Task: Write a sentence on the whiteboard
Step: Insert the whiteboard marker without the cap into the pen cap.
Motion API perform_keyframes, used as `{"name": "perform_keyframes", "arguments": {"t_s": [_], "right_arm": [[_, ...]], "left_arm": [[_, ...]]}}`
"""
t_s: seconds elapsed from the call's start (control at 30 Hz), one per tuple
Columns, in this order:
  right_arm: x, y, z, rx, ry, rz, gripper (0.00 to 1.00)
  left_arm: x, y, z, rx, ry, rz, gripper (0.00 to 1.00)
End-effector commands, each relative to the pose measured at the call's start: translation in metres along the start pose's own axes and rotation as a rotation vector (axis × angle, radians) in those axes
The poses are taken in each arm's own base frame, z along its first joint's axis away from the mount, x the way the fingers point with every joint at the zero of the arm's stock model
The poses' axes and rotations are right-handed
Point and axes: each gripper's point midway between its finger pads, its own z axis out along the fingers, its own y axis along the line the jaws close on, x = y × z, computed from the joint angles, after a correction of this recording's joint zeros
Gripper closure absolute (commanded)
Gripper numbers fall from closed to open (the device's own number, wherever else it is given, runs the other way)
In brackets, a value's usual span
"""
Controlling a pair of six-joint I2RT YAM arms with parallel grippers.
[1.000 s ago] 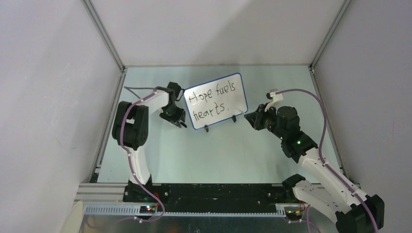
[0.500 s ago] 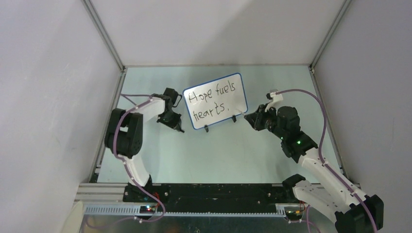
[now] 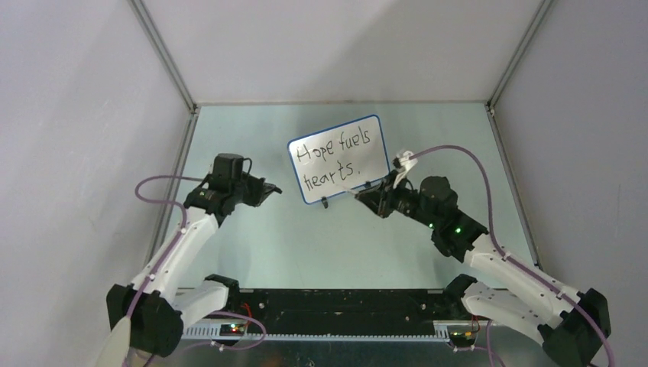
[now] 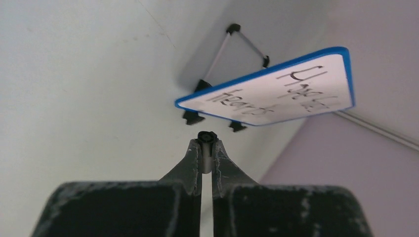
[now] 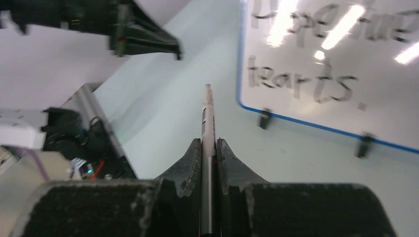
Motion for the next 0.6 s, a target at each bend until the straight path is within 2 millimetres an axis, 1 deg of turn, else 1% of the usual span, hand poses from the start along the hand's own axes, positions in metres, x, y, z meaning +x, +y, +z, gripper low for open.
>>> {"name": "perform_keyframes", "arguments": {"t_s": [0.0, 0.03, 0.07, 0.1, 0.13, 0.17, 0.27, 0.3, 0.33, 0.37, 0.4, 0.57], "right_arm": [[-0.025, 0.046, 0.012, -0.104, -0.139, -0.107, 1.0], [-0.029, 0.052, 0.017, -0.111, -0.149, -0.126, 1.0], [-0.034, 0.061, 0.019, -0.115, -0.159, -0.137, 1.0], [-0.026, 0.068, 0.026, -0.125, -0.135, -0.161, 1.0], [-0.031, 0.071, 0.029, -0.109, -0.147, -0.171, 1.0], [-0.025, 0.075, 0.035, -0.107, -0.129, -0.192, 1.0], [-0.021, 0.086, 0.044, -0.114, -0.13, -0.22, 1.0], [-0.024, 0.088, 0.046, -0.112, -0.135, -0.222, 1.0], [-0.019, 0.092, 0.049, -0.116, -0.122, -0.231, 1.0], [-0.022, 0.093, 0.051, -0.108, -0.128, -0.235, 1.0], [-0.017, 0.094, 0.053, -0.107, -0.115, -0.25, 1.0], [-0.016, 0.096, 0.059, -0.094, -0.11, -0.267, 1.0]], "left_arm": [[0.023, -0.023, -0.008, 0.157, 0.131, -0.148, 1.0], [0.024, -0.029, -0.01, 0.185, 0.141, -0.155, 1.0], [0.028, -0.032, -0.012, 0.199, 0.164, -0.167, 1.0], [0.029, -0.034, -0.014, 0.205, 0.174, -0.172, 1.0], [0.033, -0.038, -0.016, 0.218, 0.201, -0.178, 1.0], [0.036, -0.04, -0.018, 0.227, 0.223, -0.182, 1.0], [0.043, -0.046, -0.022, 0.247, 0.27, -0.211, 1.0], [0.045, -0.045, -0.023, 0.247, 0.283, -0.222, 1.0], [0.046, -0.047, -0.024, 0.26, 0.288, -0.225, 1.0], [0.047, -0.047, -0.024, 0.263, 0.296, -0.233, 1.0], [0.047, -0.049, -0.026, 0.271, 0.301, -0.234, 1.0], [0.05, -0.05, -0.029, 0.279, 0.32, -0.239, 1.0]]}}
